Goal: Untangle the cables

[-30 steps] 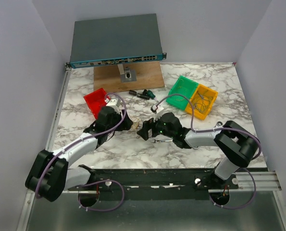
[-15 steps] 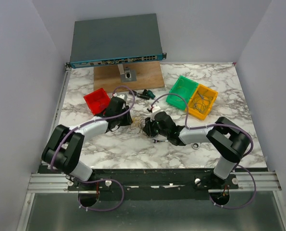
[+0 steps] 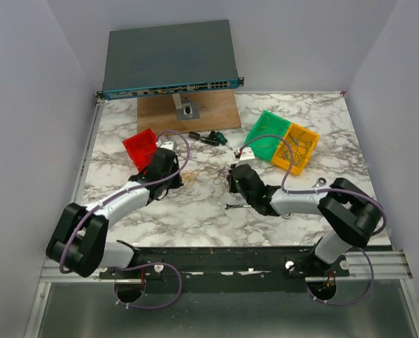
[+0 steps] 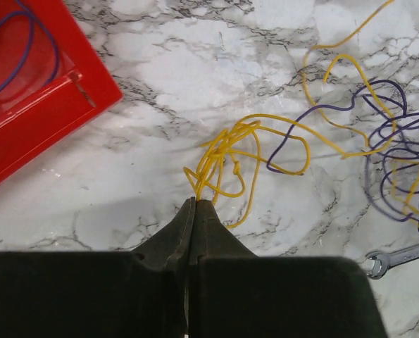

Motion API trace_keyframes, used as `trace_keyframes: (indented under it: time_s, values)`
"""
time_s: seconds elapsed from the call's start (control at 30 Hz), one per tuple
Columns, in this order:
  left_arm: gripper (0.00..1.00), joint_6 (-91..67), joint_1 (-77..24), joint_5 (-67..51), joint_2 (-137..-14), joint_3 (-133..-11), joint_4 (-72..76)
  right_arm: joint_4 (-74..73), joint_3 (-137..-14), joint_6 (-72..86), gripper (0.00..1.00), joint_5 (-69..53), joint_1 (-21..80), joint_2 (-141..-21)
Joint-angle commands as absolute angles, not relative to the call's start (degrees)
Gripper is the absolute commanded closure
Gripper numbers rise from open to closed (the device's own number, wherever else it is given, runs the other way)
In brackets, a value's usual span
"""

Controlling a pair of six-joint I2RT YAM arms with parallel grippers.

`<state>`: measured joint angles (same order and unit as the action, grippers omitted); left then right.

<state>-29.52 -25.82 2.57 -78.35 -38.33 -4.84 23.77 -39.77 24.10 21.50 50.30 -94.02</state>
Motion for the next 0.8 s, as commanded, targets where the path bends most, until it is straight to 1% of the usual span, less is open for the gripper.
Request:
trace_keyframes:
  time_s: [0.0, 0.1, 0.23, 0.37, 0.5, 0.57, 0.67, 0.77]
  values:
    - [1.00, -32.7, -25.4, 8.7, -70.6, -35.3, -4.1, 19.4, -36.8, 32.0, 0.99, 43.4, 50.3, -88.9]
    - [1.00, -35.2, -25.3, 11.8, -64.0, -33.7, -6.9, 15.7, -34.4, 38.9, 0.99, 53.3, 49.2, -84.5]
    - [1.00, -40.3, -24.7, 17.8, -53.8, -32.2, -12.1, 13.0, -30.6, 45.0, 0.99, 57.3, 47.6, -78.5]
    - [1.00, -43.8, -20.6, 19.1, -45.0, -32.6, -16.4, 7.8, -28.5, 51.4, 0.99, 59.1, 46.3, -73.1]
    - [1.00, -44.6, -16.3, 19.4, -39.6, -34.7, -20.2, 1.2, -27.3, 56.3, 0.99, 59.5, 46.0, -64.5]
    - [1.00, -43.7, -14.7, 19.5, -38.0, -35.7, -21.3, 1.7, -25.5, 53.3, 0.99, 56.7, 46.0, -59.3]
    - [1.00, -43.0, -11.7, 20.5, -36.4, -37.0, -23.8, 0.4, -22.6, 50.7, 0.99, 58.0, 45.9, -52.9]
    - [1.00, -43.2, -9.3, 20.4, -34.9, -38.1, -25.4, -4.9, -21.9, 51.2, 0.99, 59.0, 45.7, -48.1]
